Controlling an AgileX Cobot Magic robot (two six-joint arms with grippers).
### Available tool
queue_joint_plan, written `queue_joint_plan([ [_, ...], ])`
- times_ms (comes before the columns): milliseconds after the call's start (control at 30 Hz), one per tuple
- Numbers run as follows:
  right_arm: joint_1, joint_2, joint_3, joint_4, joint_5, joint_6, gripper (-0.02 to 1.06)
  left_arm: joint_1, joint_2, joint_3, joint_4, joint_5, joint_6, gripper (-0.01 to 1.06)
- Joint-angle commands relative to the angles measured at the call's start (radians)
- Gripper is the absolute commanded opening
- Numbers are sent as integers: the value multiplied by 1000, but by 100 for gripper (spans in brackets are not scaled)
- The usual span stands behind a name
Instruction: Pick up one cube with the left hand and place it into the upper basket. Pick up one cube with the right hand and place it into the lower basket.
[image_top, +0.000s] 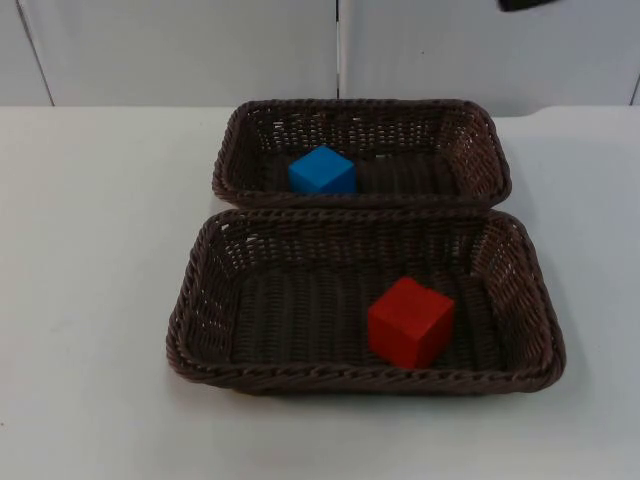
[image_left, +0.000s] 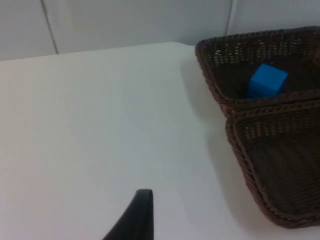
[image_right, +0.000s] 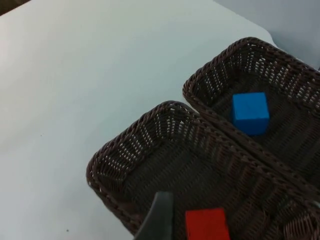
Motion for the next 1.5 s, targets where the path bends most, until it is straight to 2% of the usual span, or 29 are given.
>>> queue_joint_plan([
  [0, 1, -46, 32, 3, -13, -5, 78, 2, -6, 2, -59, 5, 55, 101],
  [300, 1, -279, 179, 7, -10, -5, 78, 2, -123, -44, -66, 32, 76, 101],
  [467, 1, -446, 272, 7, -10, 22, 78, 2, -199, -63, -59, 86, 65, 101],
  [533, 1, -528, 308, 7, 1, 22, 78, 2, -240, -63, -40, 139, 40, 101],
  [667, 1, -638, 336, 7, 36, 24, 78, 2, -289, -63, 5, 165, -21, 101],
  [967, 1, -874, 352, 7, 212, 51, 78, 2, -350, -63, 173, 304, -164, 101],
  [1467, 1, -1103, 352, -31, 403, 78, 78, 2, -350, -3, 186, 360, -171, 101],
])
